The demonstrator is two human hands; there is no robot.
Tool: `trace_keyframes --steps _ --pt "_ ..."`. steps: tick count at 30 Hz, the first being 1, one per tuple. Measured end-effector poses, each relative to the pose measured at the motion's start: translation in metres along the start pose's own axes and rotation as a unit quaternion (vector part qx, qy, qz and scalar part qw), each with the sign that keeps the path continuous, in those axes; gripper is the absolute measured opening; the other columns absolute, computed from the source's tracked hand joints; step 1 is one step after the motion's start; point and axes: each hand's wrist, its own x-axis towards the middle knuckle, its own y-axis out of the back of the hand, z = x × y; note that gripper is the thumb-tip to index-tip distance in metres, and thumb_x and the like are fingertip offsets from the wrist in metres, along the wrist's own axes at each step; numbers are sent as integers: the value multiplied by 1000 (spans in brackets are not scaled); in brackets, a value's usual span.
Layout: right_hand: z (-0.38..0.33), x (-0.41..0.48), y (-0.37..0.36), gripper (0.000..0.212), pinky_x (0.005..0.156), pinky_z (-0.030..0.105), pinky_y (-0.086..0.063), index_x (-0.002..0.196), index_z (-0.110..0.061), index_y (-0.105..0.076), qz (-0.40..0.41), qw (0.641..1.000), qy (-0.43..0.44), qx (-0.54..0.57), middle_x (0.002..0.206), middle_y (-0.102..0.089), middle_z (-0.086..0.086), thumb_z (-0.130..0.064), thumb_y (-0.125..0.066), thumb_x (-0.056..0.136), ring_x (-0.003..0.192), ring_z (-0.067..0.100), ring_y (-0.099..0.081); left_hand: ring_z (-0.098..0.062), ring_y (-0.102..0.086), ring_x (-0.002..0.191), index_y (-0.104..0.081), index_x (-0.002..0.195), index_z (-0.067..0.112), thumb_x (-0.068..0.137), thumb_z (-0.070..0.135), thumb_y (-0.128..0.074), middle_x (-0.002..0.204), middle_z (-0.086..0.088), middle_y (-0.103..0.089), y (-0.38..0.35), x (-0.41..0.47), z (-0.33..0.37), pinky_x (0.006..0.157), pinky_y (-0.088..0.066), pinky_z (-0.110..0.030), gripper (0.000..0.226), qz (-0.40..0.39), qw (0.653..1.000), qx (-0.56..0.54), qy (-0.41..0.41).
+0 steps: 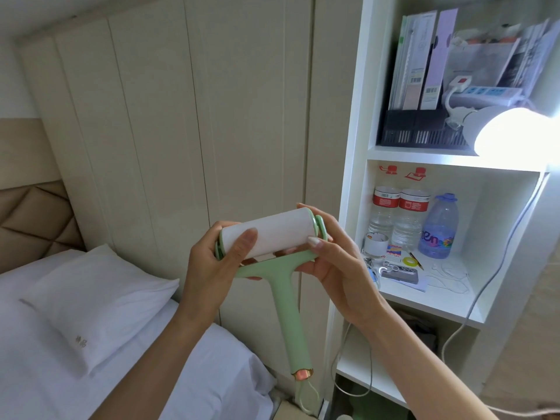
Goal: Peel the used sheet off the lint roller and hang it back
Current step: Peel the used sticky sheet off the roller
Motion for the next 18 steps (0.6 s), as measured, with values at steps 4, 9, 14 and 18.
trace_keyframes --steps 4,9,14,18 --pt "-1 0 -1 45 79 45 -57 127 -21 -53 5 1000 14 -14 99 -64 1 -20 -57 82 89 24 -62 -16 -67 86 -60 99 26 54 60 -71 98 3 -60 1 -1 1 51 -57 -26 58 -28 1000 -7 -3" --pt "2 2 -1 42 71 42 -58 115 -22 -61 32 999 4 -5 104 -57 12 -31 -59 74 91 30 -57 8 -58 87 -55 106 36 62 41 -80 96 27 -56 1 -4 2 58 -53 -15 51 -46 997 24 -52" --pt "2 4 -4 41 71 47 -58 110 -22 -63 44 999 -16 3 107 -56 16 -33 -59 71 88 29 -60 4 -59 91 -58 96 37 61 45 -70 96 30 -60 2 -4 -2 62 -51 -13 38 -32 996 51 -64" --pt "0 7 -4 34 74 52 -58 109 -21 -64 43 999 -21 4 108 -55 17 -24 -58 76 88 30 -62 4 -59 89 -58 95 37 59 47 -71 94 31 -61 3 -2 -2 64 -52 -14 39 -18 996 55 -68"
